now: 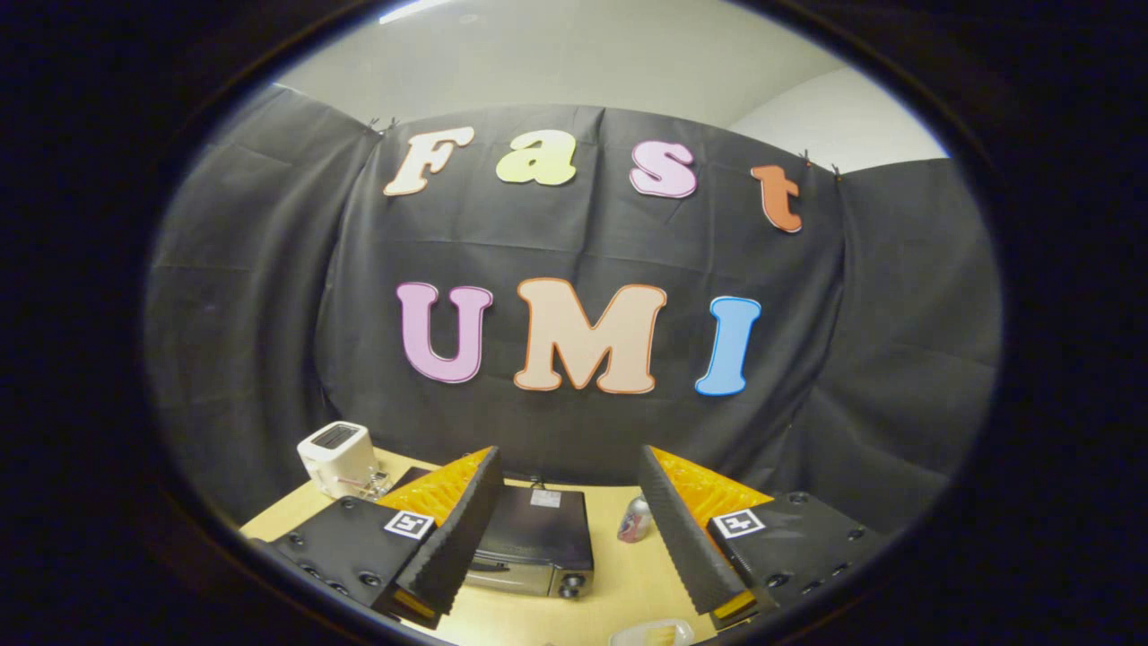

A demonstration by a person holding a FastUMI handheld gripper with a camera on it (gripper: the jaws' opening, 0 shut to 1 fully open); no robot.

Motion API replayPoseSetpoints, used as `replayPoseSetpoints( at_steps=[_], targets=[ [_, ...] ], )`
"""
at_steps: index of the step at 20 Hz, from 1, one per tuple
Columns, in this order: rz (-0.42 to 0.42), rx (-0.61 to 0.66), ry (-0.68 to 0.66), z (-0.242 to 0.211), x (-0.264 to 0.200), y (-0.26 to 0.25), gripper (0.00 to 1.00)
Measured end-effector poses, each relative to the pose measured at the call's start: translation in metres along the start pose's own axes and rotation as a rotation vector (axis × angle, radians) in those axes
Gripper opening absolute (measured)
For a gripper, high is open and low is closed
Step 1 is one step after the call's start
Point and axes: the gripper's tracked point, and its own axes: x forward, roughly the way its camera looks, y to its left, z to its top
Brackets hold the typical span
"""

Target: Open the toaster oven, put the food inside, and close the toaster oven door.

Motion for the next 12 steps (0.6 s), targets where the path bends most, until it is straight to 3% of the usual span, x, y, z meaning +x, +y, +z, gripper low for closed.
replayPoseSetpoints(
  at_steps=[6, 12],
  targets=[
    [-0.004, -0.017, 0.027, -0.028, -0.012, 0.005, 0.97],
    [-0.059, -0.002, 0.084, -0.068, 0.018, 0.009, 0.97]
  ],
)
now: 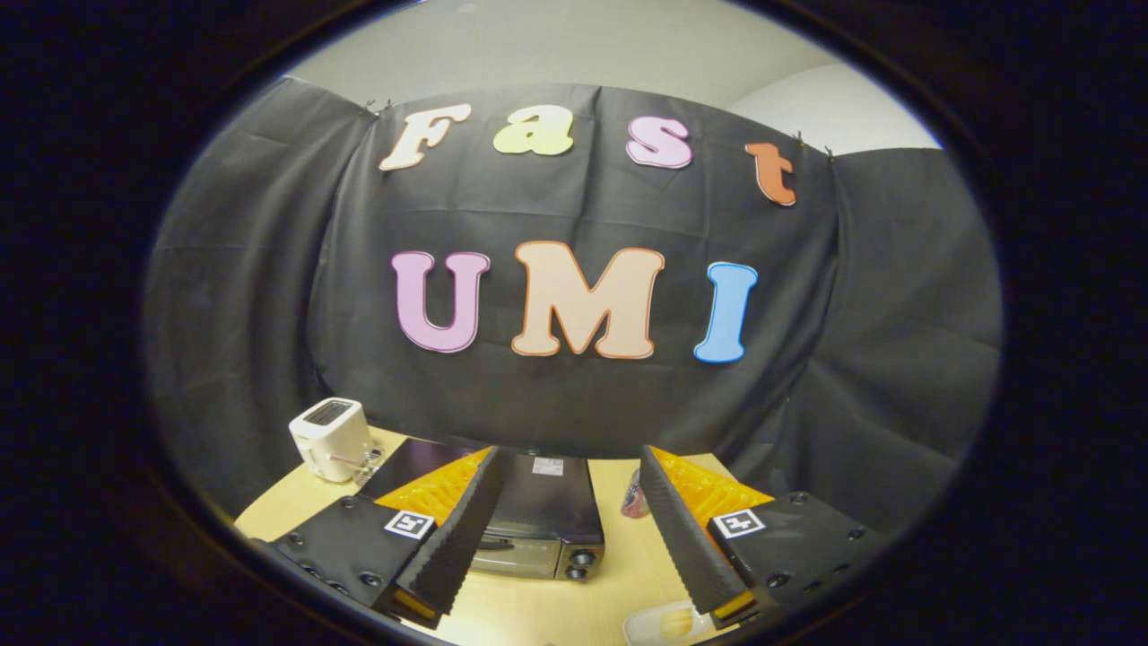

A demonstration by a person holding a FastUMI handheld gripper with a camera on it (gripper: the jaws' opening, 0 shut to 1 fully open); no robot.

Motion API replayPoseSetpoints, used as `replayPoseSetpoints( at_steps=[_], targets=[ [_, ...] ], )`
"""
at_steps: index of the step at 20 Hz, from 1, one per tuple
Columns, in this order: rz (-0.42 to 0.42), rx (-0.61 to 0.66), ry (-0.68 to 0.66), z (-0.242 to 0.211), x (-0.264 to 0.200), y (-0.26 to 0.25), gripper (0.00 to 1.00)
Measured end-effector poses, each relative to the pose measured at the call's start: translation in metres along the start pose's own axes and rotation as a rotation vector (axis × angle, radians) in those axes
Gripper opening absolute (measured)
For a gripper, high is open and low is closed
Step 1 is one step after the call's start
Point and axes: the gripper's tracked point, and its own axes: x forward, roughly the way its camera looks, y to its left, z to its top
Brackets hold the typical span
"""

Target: Open the toaster oven, put the food inside, and close the toaster oven door.

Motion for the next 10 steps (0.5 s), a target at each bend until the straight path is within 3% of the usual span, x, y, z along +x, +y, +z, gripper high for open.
replayPoseSetpoints(
  at_steps=[10],
  targets=[
    [0.002, 0.123, 0.059, -0.104, 0.067, 0.054, 0.97]
  ],
)
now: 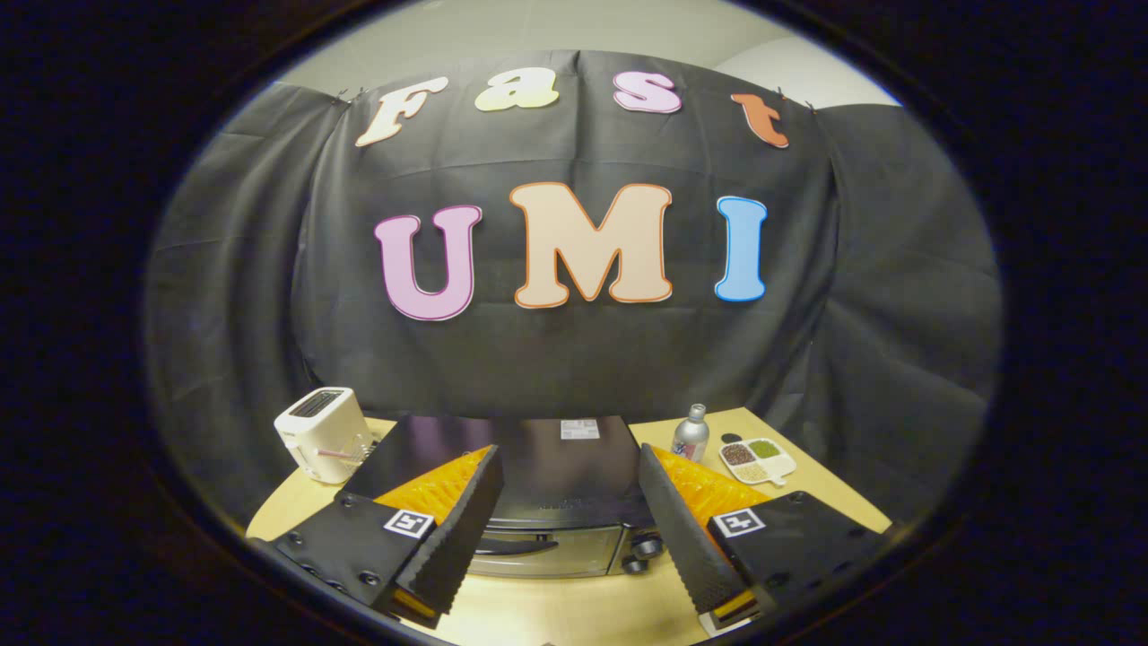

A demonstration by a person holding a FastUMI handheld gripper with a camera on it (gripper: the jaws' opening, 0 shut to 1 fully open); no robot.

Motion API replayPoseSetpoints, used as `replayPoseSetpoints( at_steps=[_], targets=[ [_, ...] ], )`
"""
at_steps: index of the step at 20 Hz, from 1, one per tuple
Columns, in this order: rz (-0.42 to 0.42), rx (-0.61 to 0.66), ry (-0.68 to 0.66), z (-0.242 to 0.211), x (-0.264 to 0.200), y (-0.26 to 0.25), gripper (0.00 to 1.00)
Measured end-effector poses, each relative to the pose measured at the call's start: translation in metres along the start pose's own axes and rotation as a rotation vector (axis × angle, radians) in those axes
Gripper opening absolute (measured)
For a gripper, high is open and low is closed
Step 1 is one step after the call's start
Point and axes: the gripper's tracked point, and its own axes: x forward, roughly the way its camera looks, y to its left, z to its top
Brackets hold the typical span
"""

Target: Open the toaster oven, put the food inside, and close the toaster oven door.

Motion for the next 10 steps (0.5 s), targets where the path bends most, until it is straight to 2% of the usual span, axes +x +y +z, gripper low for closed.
replayPoseSetpoints(
  at_steps=[4, 9, 10],
  targets=[
    [0.027, 0.03, 0.014, -0.04, 0.025, 0.018, 0.97],
    [0.055, -0.063, 0.084, -0.084, 0.039, 0.042, 0.97],
    [0.05, -0.052, 0.047, -0.078, 0.04, 0.043, 0.97]
  ],
)
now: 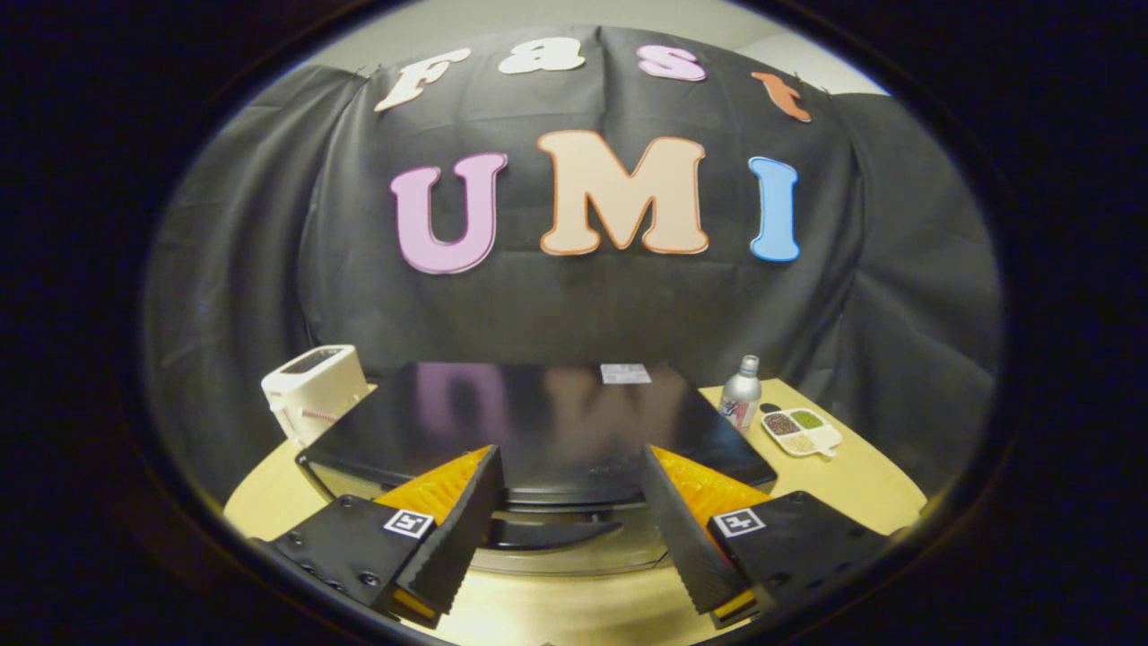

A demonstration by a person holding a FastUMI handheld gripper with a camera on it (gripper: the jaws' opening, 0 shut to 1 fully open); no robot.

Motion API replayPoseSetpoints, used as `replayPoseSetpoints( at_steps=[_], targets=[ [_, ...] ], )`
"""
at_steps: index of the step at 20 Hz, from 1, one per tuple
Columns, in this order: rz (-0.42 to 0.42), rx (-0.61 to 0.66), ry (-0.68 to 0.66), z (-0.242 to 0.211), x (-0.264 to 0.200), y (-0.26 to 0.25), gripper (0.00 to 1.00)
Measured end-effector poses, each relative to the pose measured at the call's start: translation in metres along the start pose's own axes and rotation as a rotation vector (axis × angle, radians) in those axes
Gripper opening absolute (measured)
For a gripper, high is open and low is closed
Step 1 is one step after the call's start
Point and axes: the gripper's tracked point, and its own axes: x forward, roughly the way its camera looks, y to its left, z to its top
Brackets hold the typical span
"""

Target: Open the toaster oven, put the food inside, and close the toaster oven door.

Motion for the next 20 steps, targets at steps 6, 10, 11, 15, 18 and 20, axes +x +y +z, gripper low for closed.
replayPoseSetpoints(
  at_steps=[6, 10, 11, 15, 18, 20],
  targets=[
    [-0.06, 0.072, -0.035, -0.014, -0.013, -0.006, 0.97],
    [-0.064, 0.085, -0.028, -0.017, -0.018, -0.006, 0.97],
    [-0.057, 0.083, -0.026, -0.017, -0.021, -0.006, 0.97],
    [-0.054, 0.064, -0.017, -0.023, -0.037, -0.009, 0.97],
    [-0.051, 0.062, 0.023, -0.03, -0.051, -0.011, 0.97],
    [-0.049, 0.056, 0.054, -0.036, -0.06, -0.012, 0.97]
  ],
)
